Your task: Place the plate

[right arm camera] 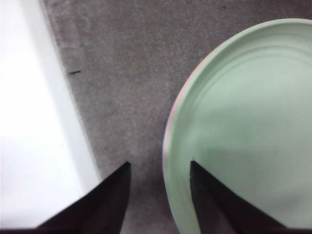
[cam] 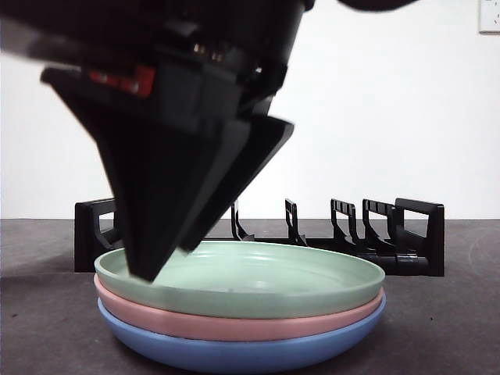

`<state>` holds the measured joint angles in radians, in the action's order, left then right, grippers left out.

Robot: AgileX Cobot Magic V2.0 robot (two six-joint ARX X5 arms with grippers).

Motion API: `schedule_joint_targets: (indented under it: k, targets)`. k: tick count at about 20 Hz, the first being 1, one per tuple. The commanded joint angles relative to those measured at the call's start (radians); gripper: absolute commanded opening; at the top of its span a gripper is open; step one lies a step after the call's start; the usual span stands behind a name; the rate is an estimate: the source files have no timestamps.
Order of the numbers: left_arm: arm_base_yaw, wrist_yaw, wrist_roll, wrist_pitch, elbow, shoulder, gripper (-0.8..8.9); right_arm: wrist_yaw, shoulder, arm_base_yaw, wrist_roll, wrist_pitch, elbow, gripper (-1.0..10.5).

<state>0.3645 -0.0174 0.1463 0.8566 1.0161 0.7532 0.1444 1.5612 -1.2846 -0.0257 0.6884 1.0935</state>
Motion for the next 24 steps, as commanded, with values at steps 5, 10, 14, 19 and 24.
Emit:
schedule_joint_targets:
  k: [5,10,14,19,24]
  targets:
    - [0.002,0.003,0.001,-0.011,0.006,0.006,3.44,0.223,-0.273,0.148,0.023,0.138,0.04,2.7]
    - [0.002,0.003,0.001,-0.021,0.006,0.006,3.44,0.11,-0.442,0.56,0.082,0.076,0.04,2.7]
    - [0.002,0.011,0.0,-0.077,0.006,0.014,3.44,-0.099,-0.438,0.885,0.098,-0.093,0.04,2.8]
    - [0.002,0.011,-0.026,-0.157,0.006,0.043,0.08,-0.129,-0.426,1.03,0.097,-0.164,0.04,0.2]
    - [0.002,0.011,-0.028,-0.175,0.006,0.043,0.07,-0.126,-0.43,1.037,0.087,-0.161,0.04,0.2]
